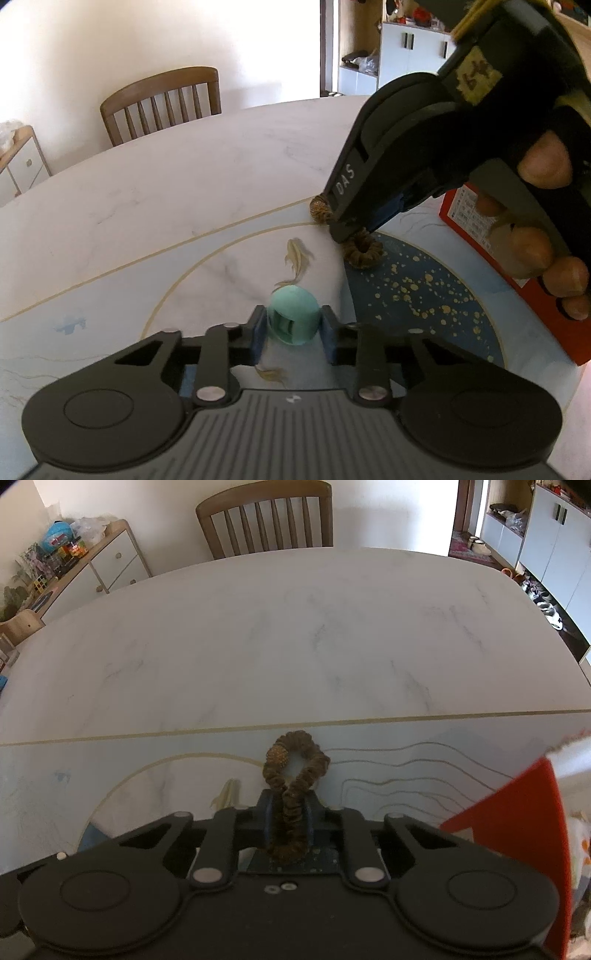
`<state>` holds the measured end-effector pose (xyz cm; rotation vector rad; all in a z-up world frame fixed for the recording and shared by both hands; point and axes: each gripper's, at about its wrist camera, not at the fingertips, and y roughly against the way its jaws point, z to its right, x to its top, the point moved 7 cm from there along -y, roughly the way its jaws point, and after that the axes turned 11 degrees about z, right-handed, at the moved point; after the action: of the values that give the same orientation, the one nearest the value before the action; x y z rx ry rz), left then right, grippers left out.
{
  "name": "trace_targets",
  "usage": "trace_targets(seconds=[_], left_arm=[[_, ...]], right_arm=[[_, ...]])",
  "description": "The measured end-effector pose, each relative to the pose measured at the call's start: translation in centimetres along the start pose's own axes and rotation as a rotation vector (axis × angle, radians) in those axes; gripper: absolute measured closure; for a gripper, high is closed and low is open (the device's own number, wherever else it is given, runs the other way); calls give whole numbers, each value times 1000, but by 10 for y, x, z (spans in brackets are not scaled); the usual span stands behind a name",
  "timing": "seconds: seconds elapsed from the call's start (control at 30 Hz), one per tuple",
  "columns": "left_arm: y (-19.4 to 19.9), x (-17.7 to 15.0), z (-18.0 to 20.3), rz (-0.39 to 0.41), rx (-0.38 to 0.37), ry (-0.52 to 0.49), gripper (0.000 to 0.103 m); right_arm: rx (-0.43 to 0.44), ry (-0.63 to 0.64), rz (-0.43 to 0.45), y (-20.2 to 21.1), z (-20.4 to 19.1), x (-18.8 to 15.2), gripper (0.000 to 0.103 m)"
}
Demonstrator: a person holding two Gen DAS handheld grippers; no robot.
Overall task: Organize objects
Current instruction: 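Grasp the teal egg-shaped toy with left tool while right tool grasps the brown beaded bracelet, then carry the teal toy and bracelet over the red box with both tools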
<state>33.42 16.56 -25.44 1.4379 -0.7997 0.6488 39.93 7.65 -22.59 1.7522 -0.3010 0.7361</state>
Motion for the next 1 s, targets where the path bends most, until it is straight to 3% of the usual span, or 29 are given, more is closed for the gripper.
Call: trace_targets(seconds=[0.4,1.0], left_arm=[[23,8,1,-22,4,2,74],[101,43,33,-44,-36,-63,74]], right_arm=[[71,-42,47,40,-3,-13,94],[176,-86,204,164,9,-13,94]])
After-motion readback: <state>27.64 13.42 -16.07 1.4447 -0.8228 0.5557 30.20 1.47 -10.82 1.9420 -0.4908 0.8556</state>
